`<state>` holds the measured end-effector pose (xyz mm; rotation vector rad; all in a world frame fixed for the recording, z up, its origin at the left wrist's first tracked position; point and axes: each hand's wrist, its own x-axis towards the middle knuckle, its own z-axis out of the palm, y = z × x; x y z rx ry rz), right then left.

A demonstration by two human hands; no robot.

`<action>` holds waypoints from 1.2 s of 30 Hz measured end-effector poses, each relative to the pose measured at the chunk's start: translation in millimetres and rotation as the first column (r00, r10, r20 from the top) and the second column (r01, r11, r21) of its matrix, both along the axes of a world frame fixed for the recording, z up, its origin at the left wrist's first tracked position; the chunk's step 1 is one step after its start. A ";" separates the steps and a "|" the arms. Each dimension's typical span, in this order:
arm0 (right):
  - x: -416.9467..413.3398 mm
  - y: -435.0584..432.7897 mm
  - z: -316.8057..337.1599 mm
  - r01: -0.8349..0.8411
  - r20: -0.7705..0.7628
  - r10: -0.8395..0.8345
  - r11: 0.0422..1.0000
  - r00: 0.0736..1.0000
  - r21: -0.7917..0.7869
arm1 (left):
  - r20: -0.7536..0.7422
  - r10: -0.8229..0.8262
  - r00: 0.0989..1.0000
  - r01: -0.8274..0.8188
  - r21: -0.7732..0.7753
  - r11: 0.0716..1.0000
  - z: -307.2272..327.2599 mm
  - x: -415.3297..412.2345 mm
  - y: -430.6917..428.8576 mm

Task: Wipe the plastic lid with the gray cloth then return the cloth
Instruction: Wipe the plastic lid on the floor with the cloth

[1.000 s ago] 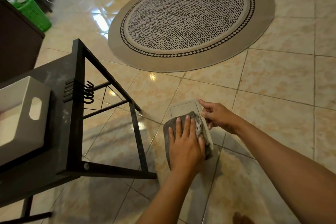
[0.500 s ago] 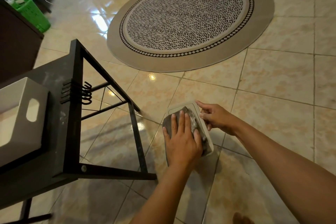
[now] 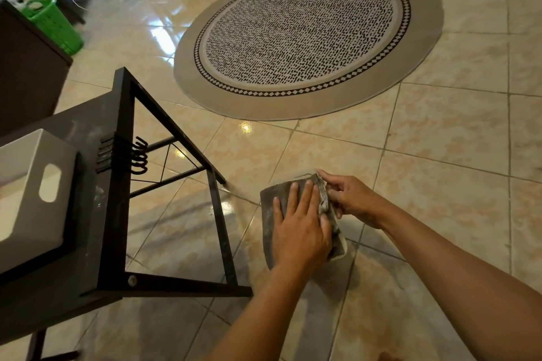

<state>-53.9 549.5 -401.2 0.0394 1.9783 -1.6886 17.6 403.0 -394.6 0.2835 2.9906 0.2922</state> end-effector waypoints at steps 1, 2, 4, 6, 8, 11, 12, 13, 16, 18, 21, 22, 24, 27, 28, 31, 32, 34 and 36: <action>0.4 -0.4 0.6 0.001 0.001 -0.001 1.000 1.000 -0.006 | -0.001 -0.006 1.000 0.006 -0.004 1.000 -1.3 -3.2 -1.1; 1.1 -1.1 1.4 -0.006 -0.003 0.006 1.000 1.000 -0.014 | -0.002 0.000 1.000 0.000 -0.011 1.000 -3.0 -12.0 -3.2; 1.1 -3.4 2.3 -0.008 -0.010 0.008 1.000 1.000 -0.013 | 0.010 0.036 0.999 -0.036 -0.028 0.999 -3.7 -35.5 -11.0; 1.4 -3.9 3.2 -0.003 -0.024 0.003 1.000 1.000 0.018 | 0.035 0.103 0.994 -0.102 -0.026 0.994 -2.3 -48.6 -20.4; 2.0 -2.8 3.1 -0.001 -0.044 0.003 0.999 0.999 0.042 | 0.034 0.145 0.989 -0.145 -0.007 0.989 0.0 -34.6 -24.5; 3.1 -2.0 1.3 -0.001 -0.054 0.003 0.999 0.999 0.043 | 0.011 0.107 0.994 -0.107 0.002 0.994 5.1 18.2 -13.1; 2.7 -1.7 0.8 -0.001 -0.052 0.003 0.999 0.999 0.046 | 0.010 0.081 0.997 -0.081 -0.008 0.997 4.6 28.2 -6.5; 1.5 -1.5 -0.5 -0.001 -0.049 0.003 0.999 0.999 0.049 | 0.003 0.059 0.998 -0.059 -0.011 0.998 2.0 28.3 -0.5; 0.8 -2.7 0.9 -0.009 -0.042 0.010 0.999 0.999 0.042 | 0.012 0.059 0.998 -0.059 -0.024 0.998 -1.4 -5.9 4.3; 2.2 -4.3 3.2 0.002 -0.034 -0.001 0.999 0.999 0.036 | 0.033 0.122 0.992 -0.121 -0.027 0.992 -0.9 -28.9 -8.2; 1.5 -5.0 4.8 0.015 -0.038 -0.013 0.999 0.999 0.038 | 0.034 0.181 0.983 -0.180 -0.028 0.983 1.5 -15.2 -22.5; -0.1 -4.7 4.2 0.020 -0.037 -0.019 0.999 0.999 0.029 | 0.026 0.163 0.986 -0.163 -0.014 0.987 4.0 1.6 -19.8; -3.4 -3.5 2.0 0.027 -0.035 -0.026 0.999 0.999 0.023 | 0.012 0.110 0.994 -0.111 0.025 0.994 9.4 31.8 -6.8; -6.3 -5.0 -0.8 0.025 -0.025 -0.024 0.999 0.999 0.024 | 0.006 0.084 0.996 -0.084 0.013 0.996 3.4 14.9 7.0; -6.3 -6.5 -0.4 0.025 -0.019 -0.025 0.999 1.000 0.020 | 0.022 0.102 0.995 -0.102 0.004 0.995 1.6 -1.8 7.5; -5.0 -9.5 2.1 0.039 -0.004 -0.039 0.999 0.999 0.019 | 0.067 0.153 0.986 -0.153 0.000 0.988 3.0 -43.0 1.1; -5.1 -10.1 2.3 0.047 -0.003 -0.047 0.999 0.999 0.014 | 0.071 0.152 0.986 -0.152 -0.001 0.988 3.2 -47.6 0.0; -6.4 -10.8 0.4 0.064 0.006 -0.064 0.998 0.998 -0.006 | 0.058 0.137 0.989 -0.138 0.015 0.990 2.5 -43.5 1.6; -7.7 -10.3 -1.1 0.083 0.018 -0.083 0.996 0.996 -0.028 | 0.033 0.113 0.993 -0.114 0.030 0.993 1.5 -30.4 5.0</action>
